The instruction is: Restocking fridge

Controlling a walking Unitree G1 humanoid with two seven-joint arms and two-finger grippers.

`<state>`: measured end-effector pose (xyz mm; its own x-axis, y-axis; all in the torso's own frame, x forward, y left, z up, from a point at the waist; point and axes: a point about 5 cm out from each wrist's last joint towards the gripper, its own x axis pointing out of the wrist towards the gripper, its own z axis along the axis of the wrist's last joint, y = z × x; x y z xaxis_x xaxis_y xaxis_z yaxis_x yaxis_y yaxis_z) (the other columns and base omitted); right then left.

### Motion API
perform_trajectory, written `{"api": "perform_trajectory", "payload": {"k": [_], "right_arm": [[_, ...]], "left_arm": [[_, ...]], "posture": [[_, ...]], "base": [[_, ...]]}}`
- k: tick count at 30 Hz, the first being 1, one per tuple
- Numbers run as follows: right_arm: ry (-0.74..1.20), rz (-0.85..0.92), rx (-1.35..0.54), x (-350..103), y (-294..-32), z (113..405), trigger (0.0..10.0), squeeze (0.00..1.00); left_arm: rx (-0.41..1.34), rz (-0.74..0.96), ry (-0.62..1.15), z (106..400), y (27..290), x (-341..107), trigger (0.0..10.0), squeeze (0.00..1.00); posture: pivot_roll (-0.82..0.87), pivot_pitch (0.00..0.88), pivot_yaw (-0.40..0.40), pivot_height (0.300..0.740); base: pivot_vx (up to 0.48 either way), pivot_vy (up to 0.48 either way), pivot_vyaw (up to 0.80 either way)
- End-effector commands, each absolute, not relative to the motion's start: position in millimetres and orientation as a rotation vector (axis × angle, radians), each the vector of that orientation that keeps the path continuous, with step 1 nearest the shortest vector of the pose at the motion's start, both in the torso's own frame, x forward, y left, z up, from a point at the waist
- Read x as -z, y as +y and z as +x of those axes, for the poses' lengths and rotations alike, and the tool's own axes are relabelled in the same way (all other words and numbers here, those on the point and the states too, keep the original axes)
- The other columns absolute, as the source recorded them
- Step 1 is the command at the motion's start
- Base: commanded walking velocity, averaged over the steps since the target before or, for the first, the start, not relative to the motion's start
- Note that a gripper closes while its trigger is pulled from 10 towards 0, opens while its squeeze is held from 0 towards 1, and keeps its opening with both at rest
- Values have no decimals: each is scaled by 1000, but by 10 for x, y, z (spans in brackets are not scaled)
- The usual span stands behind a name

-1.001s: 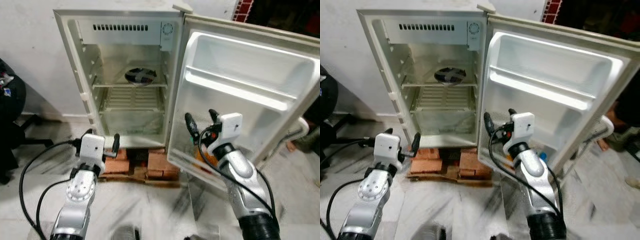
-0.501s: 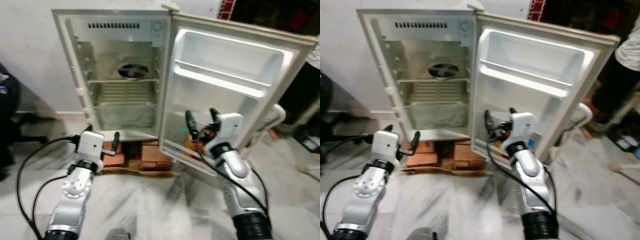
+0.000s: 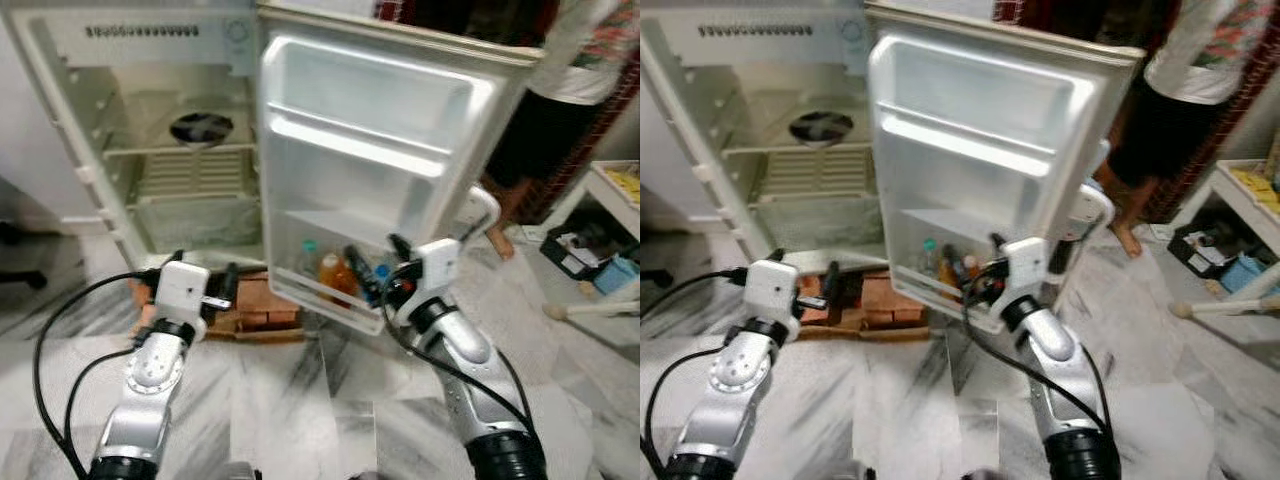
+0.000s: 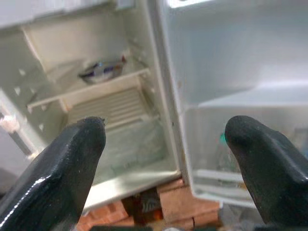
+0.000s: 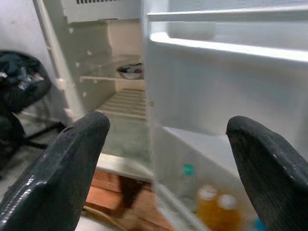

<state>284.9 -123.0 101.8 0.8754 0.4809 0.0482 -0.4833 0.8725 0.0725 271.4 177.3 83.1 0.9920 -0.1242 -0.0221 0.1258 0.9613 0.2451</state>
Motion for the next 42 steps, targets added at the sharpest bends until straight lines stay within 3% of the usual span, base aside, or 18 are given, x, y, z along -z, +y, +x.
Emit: {"api": "perform_trajectory", "payload": {"k": [1,14,21,29,42], "right_arm": [[-34,48,-470,-1000,-1337,2856,10000,0],[-104,27,-411,-1090,-1312,2928,10000,0],[-151,-7,-333,-1182,-1343,3008,10000,0],[-139,13,-185,-1187,-1451,3068,10000,0],[-138,4,-161,-1157,-1452,3040,10000,0]], "left_arm": [[139,254,21,2700,1722,-792,10000,0],[118,268,8,2717,1767,-818,10000,0],[98,283,8,2722,1825,-835,10000,0],[108,259,-21,2700,1841,-873,10000,0],[130,237,-22,2681,1793,-857,10000,0]], "posture": [[56,0,-28,740],[60,0,-24,740],[46,0,-5,740],[44,0,-12,740],[45,0,-20,740]], "base": [[0,-469,800],[0,-447,799],[294,-376,733],[84,-67,0],[360,0,0]]}}
